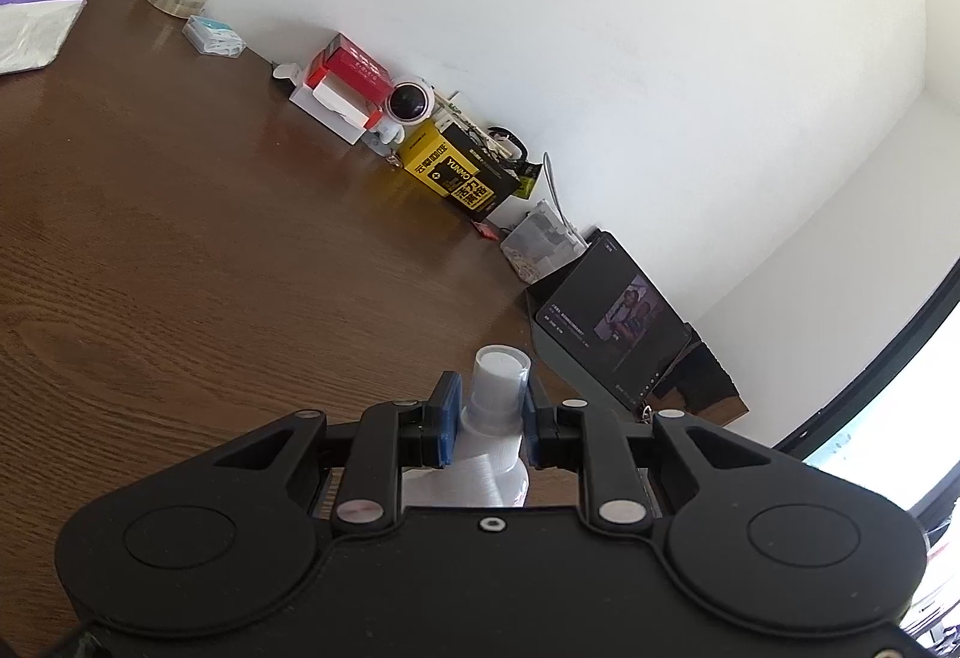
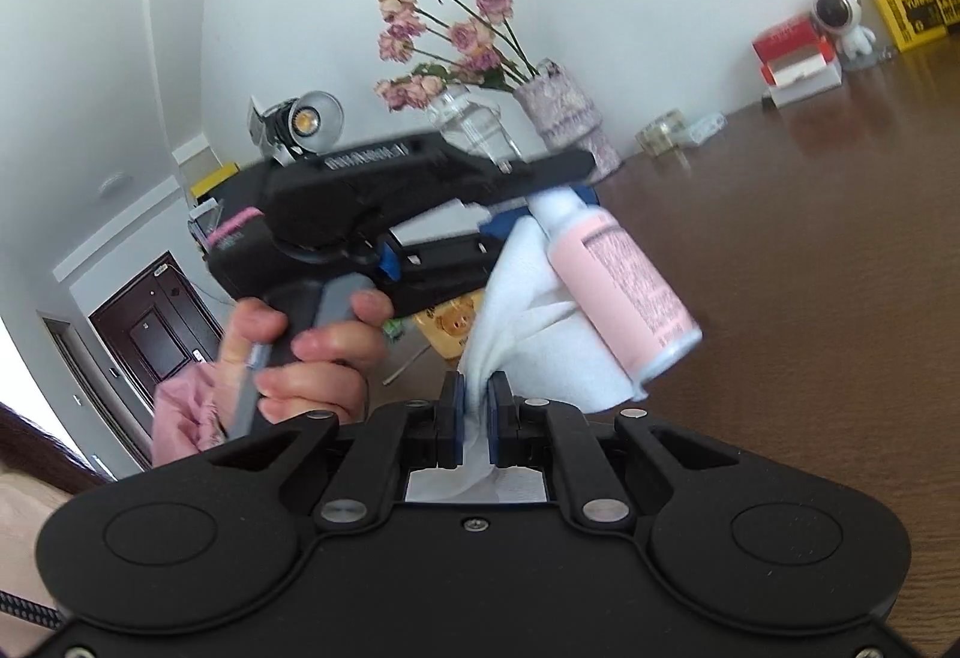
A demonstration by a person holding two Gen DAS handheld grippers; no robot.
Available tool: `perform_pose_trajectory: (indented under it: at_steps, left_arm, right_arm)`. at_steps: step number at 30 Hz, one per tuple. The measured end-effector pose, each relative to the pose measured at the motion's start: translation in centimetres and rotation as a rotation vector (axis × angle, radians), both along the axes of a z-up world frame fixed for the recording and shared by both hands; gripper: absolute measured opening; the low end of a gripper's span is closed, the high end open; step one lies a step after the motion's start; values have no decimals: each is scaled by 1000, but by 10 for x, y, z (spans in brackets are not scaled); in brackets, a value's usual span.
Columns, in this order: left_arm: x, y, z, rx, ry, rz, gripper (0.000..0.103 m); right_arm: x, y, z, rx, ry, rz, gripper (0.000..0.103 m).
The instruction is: Clean container
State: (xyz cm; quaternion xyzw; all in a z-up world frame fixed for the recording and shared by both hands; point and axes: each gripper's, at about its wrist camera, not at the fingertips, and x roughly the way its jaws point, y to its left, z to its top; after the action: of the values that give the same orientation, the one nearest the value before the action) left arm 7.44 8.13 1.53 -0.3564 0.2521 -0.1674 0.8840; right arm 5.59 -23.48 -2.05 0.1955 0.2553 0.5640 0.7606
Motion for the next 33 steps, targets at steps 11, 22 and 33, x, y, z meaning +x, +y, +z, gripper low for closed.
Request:
perform_pose_trajectory:
  at_steps: [11,22,33]
  left_arm:
    - [-4,4,1,-25,1,2,21]
    - [-17,-3,22,-20,-54,-29,21]
    - [-8,3,31,-109,-57,-42,21]
  right_arm:
    - [24,-19,23,42,-94,-116,8]
    - [65,-20,6,28,-40,-201,8]
    - [75,-14,-31,95,130,-178,8]
